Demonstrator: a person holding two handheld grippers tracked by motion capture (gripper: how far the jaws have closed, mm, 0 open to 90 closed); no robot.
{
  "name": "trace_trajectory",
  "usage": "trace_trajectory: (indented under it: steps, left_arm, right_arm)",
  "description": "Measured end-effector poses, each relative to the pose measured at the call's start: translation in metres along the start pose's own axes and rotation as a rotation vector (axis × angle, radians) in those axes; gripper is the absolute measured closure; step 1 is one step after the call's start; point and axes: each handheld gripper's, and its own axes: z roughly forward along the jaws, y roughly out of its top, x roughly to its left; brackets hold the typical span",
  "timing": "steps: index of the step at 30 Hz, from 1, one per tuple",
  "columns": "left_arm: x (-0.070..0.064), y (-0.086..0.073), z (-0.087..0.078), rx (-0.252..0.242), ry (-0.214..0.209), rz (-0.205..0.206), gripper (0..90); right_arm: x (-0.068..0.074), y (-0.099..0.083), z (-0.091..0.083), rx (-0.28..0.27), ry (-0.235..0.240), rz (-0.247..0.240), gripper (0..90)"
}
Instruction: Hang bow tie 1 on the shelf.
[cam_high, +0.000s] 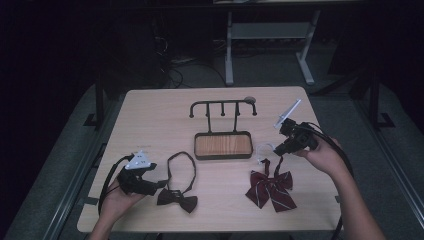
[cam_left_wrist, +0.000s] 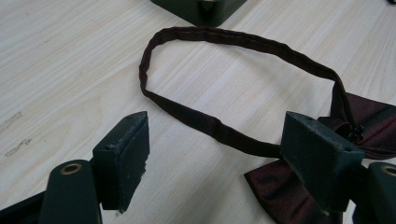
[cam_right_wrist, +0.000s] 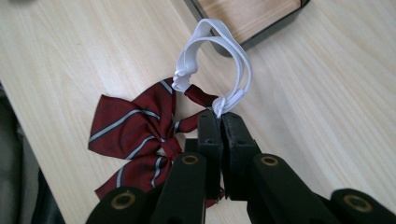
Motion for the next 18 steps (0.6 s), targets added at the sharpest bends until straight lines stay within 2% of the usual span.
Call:
trace_trajectory:
  steps: [6,11,18]
  left_arm:
    - [0.0,0.0,0.0,0.0,0.0,0.0,24.3]
    - [0.0,0.0,0.0,-0.004,0.0,-0.003,24.3]
    - [0.001,0.0,-0.001,0.0,0.001,0.007,24.3]
  right_arm:
    - [0.004,0.004,-0.01,-0.016,0.014,-0.016,86.9]
    - [0.012,0.011,-0.022,-0.019,0.004,-0.043,87.0]
    - [0.015,0.017,-0.031,-0.022,0.0,-0.059,87.0]
